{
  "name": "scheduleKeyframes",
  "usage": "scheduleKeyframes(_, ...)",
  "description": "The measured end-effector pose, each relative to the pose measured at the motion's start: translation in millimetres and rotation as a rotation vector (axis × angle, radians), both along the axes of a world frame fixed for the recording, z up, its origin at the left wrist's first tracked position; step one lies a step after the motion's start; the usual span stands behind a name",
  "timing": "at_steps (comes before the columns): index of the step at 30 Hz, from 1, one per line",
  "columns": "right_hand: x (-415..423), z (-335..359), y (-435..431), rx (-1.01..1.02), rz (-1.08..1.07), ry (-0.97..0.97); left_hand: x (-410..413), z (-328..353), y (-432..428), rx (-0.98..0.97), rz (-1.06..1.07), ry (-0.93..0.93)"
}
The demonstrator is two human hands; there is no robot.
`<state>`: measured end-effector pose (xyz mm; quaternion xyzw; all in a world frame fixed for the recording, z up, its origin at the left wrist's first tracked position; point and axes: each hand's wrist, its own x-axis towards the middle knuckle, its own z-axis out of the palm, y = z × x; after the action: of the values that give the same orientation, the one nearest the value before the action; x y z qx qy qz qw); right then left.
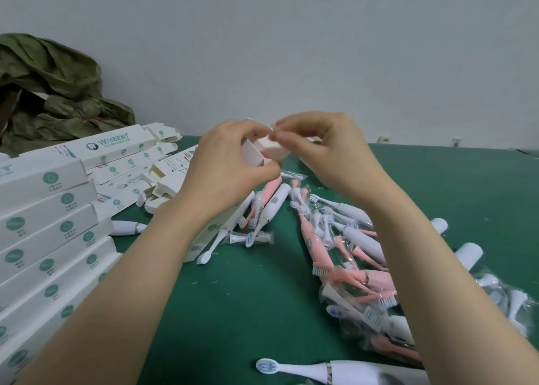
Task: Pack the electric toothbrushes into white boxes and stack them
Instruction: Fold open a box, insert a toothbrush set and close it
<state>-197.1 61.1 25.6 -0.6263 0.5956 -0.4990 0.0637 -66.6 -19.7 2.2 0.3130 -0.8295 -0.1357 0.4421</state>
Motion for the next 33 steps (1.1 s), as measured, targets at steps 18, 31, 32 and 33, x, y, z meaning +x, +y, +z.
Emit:
scheduleKeyframes(18, -45.0, -55.4, 9.5, 1.136, -0.391, 0.5, 1.6, -6.0, -7.0, -0.008, -0.023, -0.046)
scheduleKeyframes(31, -30.3, 12.6, 31.8, 0.168, 0.299, -0.503, -6.6, -12.7, 1.9, 0.067, -0.048, -0.063)
scheduleKeyframes(32, -27.4, 13.2, 33.4, 0.205, 0.31, -0.412, -7.3, -12.2, 2.9, 0.08, -0.058, -0.064)
scheduleKeyframes(33, -25.4, 11.9, 33.6, 0.239, 0.266, -0.272, -7.8, -11.8, 4.0, 0.086, -0.07, -0.071)
